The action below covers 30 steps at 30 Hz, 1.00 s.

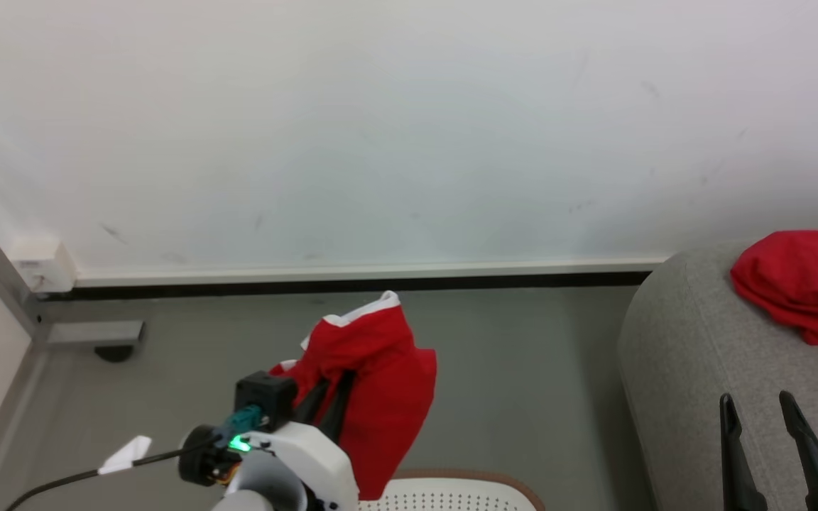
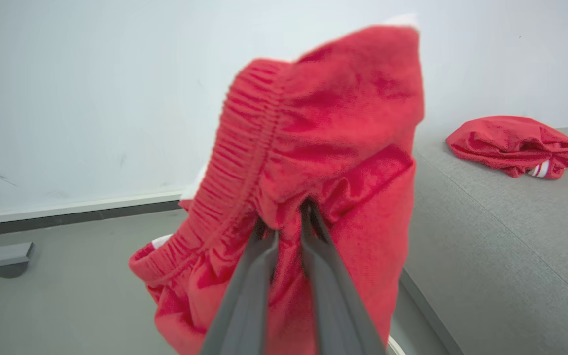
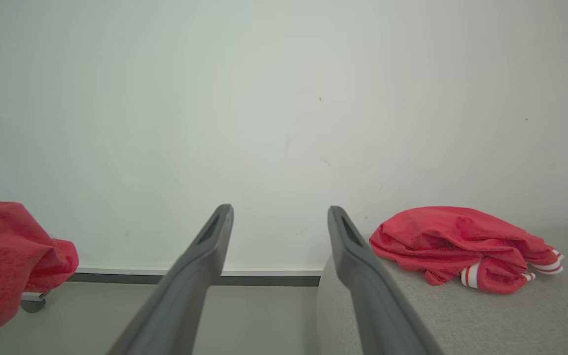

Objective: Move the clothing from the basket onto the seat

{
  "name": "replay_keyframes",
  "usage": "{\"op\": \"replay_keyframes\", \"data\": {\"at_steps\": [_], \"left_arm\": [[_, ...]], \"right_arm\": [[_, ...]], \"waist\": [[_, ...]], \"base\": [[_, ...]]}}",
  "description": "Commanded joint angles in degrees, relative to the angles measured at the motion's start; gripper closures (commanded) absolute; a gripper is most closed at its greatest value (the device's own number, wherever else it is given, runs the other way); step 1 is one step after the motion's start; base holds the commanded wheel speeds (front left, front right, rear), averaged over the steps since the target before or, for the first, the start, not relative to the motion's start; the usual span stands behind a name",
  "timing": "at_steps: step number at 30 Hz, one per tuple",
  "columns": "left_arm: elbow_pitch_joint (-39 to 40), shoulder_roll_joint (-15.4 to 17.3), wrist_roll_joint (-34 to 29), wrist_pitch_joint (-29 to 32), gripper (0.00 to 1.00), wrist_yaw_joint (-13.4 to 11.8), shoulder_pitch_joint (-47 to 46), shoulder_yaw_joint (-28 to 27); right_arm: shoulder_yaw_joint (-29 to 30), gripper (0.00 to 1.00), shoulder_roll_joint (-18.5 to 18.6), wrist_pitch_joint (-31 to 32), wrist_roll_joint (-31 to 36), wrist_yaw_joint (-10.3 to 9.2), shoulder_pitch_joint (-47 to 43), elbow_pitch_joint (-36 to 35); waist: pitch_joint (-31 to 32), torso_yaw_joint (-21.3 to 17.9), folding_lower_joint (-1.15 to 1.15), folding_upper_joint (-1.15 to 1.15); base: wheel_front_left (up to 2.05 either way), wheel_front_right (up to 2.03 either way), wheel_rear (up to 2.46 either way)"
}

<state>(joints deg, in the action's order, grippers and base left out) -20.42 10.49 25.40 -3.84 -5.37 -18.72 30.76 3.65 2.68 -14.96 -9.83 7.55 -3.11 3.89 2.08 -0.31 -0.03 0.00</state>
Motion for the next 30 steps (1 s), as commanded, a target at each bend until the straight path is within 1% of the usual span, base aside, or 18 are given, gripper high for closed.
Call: {"op": "replay_keyframes", "data": {"at_steps": [1,5,9,15,17,19,22,25,30], "left_arm": [[2.62,1.33,0.28,0.96,1.00,-0.87,1.48,-0.45],[11.05,4.48,0.10,4.00,1.00,-3.65,3.83,-2.04],[16.44,6.79,0.12,6.37,1.00,-5.58,5.76,-3.22],[21.91,9.27,0.15,8.57,1.00,-7.32,7.69,-4.34],[23.00,9.81,0.05,8.97,1.00,-7.62,7.87,-4.59],[23.80,10.04,-0.06,9.18,1.00,-7.79,7.90,-4.63],[24.74,9.96,-0.10,9.47,1.00,-7.72,7.97,-4.19],[25.47,9.80,-0.09,9.67,1.00,-7.42,7.92,-3.51],[26.09,9.23,-0.21,10.00,1.00,-6.78,7.17,-2.26]], "right_arm": [[-0.18,0.00,0.22,-0.16,0.39,-0.14,-1.24,0.18],[-0.36,0.00,0.22,-0.16,0.91,-0.14,-2.22,0.20],[-1.31,0.00,0.22,-0.16,1.52,-0.14,-3.17,0.46],[-2.30,0.00,0.20,-0.16,1.47,-0.14,-3.49,0.03],[-3.62,0.00,0.17,-0.16,1.10,-0.14,-3.27,-0.16],[-6.46,0.00,0.13,-0.16,1.49,-0.14,-2.70,-0.60],[-12.60,0.00,0.24,-0.16,3.00,-0.14,-0.89,-0.87],[-19.94,0.00,2.36,-0.16,2.47,-0.14,1.68,0.33],[-32.56,0.00,7.00,1.72,-2.06,-0.14,9.31,2.61]], "waist": [[1.36,-0.35,0.03,0.00],[2.46,-0.90,0.03,0.00],[3.71,-1.22,0.03,0.00],[4.21,-1.67,0.03,0.00],[3.95,-1.69,0.03,0.00],[3.64,-1.71,0.03,0.00],[3.24,-1.74,0.03,0.00],[3.02,-1.76,0.03,0.00],[2.77,-1.53,0.03,0.00]], "base": [[0.00,0.00,0.00],[0.00,0.00,0.00],[0.00,0.00,0.00],[0.00,0.00,0.00],[0.00,0.00,0.00],[0.00,0.00,0.00],[0.00,0.00,0.00],[0.00,0.00,0.00],[0.00,0.00,0.00]]}}
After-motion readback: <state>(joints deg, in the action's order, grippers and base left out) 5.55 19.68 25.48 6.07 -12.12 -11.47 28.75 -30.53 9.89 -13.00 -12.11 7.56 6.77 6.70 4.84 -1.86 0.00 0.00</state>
